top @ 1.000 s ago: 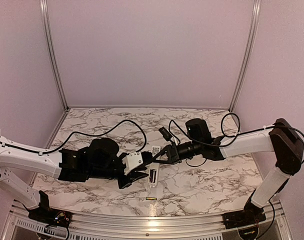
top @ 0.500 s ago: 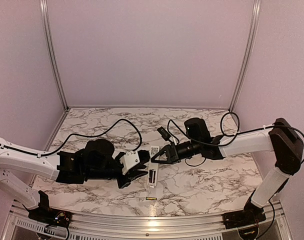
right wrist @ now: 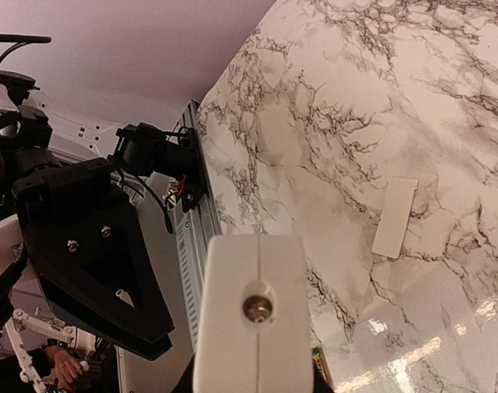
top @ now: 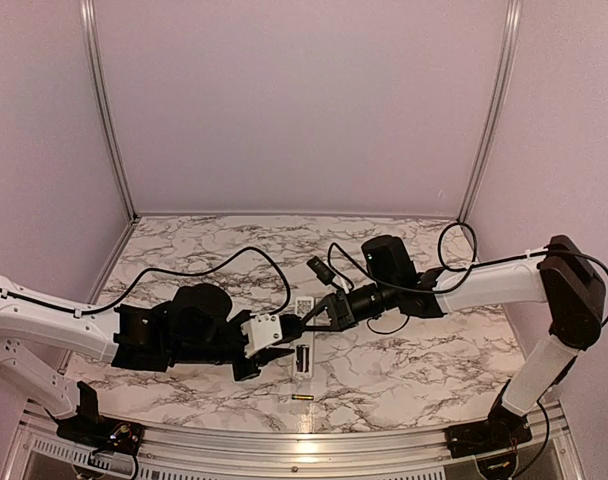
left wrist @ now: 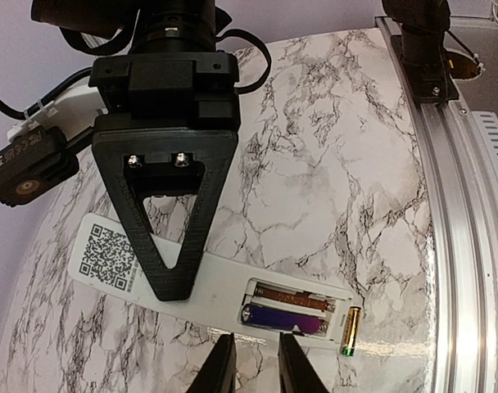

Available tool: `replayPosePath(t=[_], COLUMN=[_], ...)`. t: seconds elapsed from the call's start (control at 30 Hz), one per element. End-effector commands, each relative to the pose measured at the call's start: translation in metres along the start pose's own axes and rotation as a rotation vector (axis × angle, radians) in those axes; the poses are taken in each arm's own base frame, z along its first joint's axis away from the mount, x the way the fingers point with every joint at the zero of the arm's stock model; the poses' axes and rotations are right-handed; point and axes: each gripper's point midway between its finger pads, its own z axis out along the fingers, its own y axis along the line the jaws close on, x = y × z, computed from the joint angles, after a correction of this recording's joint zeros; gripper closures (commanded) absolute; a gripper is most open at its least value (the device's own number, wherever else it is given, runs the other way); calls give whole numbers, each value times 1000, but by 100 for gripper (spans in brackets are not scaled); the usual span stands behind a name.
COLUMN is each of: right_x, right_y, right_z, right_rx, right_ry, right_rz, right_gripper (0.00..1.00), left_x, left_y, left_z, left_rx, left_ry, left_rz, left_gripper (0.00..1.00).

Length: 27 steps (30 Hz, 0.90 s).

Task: Load the batteries into the remote control
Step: Load the battery into the battery compartment.

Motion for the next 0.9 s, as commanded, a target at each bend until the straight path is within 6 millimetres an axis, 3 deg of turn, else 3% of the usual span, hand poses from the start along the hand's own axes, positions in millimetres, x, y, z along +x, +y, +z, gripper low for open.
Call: replayPosePath(t=[0.0,0.47,0.87], right_x=[-8,-8,-5], right_y=[11,18,21], right_z=[3,-2,5], right_rx=[-20,25,19], right_ry=[6,-10,8], right_rz=[-67,-203,-177], right_gripper=[100,100,100], left_x=[2,-3,3], left_y=[-5,-2,-10], left_z=[1,-15,9], left_rx=[2,-81,-61], left_ry=[34,7,70], left_rz=[52,119,157], left_gripper=[81,77,75])
